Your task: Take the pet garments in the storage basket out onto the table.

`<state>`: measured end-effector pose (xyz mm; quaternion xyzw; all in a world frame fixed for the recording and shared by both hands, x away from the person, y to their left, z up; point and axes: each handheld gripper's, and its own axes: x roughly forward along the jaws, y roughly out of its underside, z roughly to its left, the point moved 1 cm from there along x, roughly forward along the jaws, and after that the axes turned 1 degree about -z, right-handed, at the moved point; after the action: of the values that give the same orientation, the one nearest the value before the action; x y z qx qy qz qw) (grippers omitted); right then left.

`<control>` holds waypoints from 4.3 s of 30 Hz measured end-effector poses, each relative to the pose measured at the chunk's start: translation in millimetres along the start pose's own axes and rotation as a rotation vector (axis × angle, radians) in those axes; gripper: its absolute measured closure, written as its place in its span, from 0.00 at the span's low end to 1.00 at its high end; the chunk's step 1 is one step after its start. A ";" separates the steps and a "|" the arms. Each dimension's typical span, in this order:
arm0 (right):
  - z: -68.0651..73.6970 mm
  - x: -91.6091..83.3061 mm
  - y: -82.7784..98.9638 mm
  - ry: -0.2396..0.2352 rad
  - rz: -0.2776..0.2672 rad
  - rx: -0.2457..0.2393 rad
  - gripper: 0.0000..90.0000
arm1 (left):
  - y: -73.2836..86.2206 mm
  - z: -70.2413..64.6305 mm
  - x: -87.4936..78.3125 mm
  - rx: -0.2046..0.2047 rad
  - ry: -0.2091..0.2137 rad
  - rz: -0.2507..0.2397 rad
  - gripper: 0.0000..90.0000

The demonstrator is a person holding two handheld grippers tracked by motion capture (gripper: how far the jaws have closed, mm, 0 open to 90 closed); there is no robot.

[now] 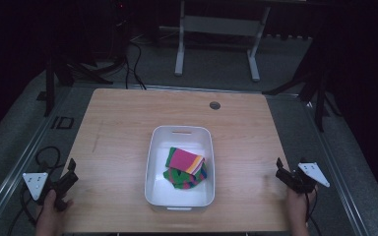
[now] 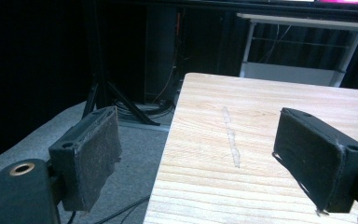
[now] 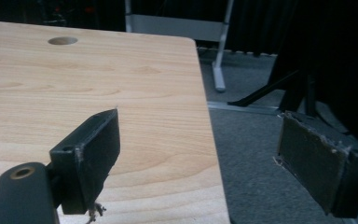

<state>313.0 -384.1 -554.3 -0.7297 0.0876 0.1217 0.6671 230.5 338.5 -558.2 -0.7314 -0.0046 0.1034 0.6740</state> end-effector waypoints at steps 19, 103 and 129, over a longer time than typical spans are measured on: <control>-24.9 7.9 -3.8 -0.280 0.214 -0.012 0.15 | -0.1 0.2 0.7 -0.002 0.007 0.011 0.17; 200.5 5.0 -136.2 -1.171 0.516 -0.794 0.24 | 0.1 -1.7 0.8 0.019 0.055 0.017 0.17; 288.9 36.5 -96.2 -1.184 0.635 -0.975 0.26 | 0.1 -1.7 0.6 0.022 0.073 0.013 0.17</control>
<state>358.2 -86.3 -496.7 -0.6929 -0.1388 0.6924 0.1459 231.4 336.9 -558.3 -0.7274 0.0259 0.0810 0.6810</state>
